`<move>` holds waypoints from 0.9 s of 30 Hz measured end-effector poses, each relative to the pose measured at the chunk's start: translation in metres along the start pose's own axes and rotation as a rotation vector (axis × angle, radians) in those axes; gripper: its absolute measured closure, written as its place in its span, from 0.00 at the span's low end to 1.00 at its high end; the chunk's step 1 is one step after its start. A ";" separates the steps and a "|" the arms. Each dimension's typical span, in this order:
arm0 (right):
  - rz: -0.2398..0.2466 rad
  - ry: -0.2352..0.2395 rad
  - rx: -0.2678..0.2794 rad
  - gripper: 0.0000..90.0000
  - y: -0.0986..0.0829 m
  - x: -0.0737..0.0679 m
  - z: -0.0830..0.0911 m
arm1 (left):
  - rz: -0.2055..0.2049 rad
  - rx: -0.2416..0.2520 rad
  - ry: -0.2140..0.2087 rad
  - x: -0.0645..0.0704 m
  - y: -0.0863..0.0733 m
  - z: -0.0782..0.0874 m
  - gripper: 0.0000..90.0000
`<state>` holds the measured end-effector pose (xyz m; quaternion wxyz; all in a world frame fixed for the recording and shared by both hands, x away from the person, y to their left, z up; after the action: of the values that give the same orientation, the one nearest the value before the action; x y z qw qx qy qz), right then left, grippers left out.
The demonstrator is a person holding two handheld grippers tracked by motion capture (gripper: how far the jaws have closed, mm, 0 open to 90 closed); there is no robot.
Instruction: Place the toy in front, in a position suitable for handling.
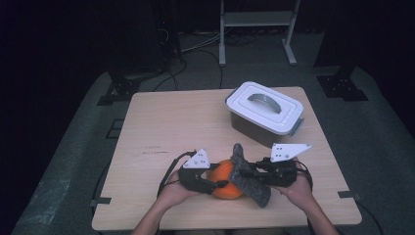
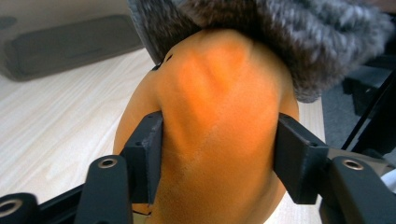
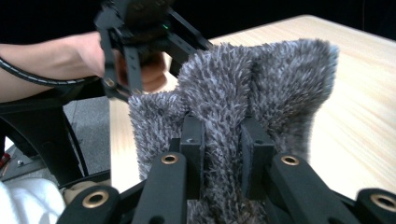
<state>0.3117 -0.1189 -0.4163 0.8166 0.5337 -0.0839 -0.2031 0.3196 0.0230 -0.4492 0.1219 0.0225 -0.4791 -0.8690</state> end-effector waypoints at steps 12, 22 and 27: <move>-0.036 -0.035 -0.003 0.81 -0.007 0.012 -0.001 | -0.002 0.019 0.046 -0.004 0.005 0.009 0.50; -0.049 -0.010 -0.039 0.81 -0.018 0.016 -0.005 | 0.012 0.013 0.020 -0.003 0.004 0.005 0.32; -0.056 -0.026 -0.034 0.81 -0.015 0.016 -0.004 | 0.002 0.017 0.040 -0.003 0.003 0.002 0.44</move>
<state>0.3242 -0.1279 -0.4326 0.8184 0.5193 -0.0762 -0.2340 0.3223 0.0240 -0.4460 0.1322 0.0404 -0.4840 -0.8641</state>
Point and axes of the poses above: each handheld gripper's, and its own axes: z roughly backward along the jaws, y roughly out of its top, x roughly to its right, the point moved 8 cm from there along -z, roughly forward along the jaws, and after that the axes turned 5 degrees about -y, right-handed, at the moved point
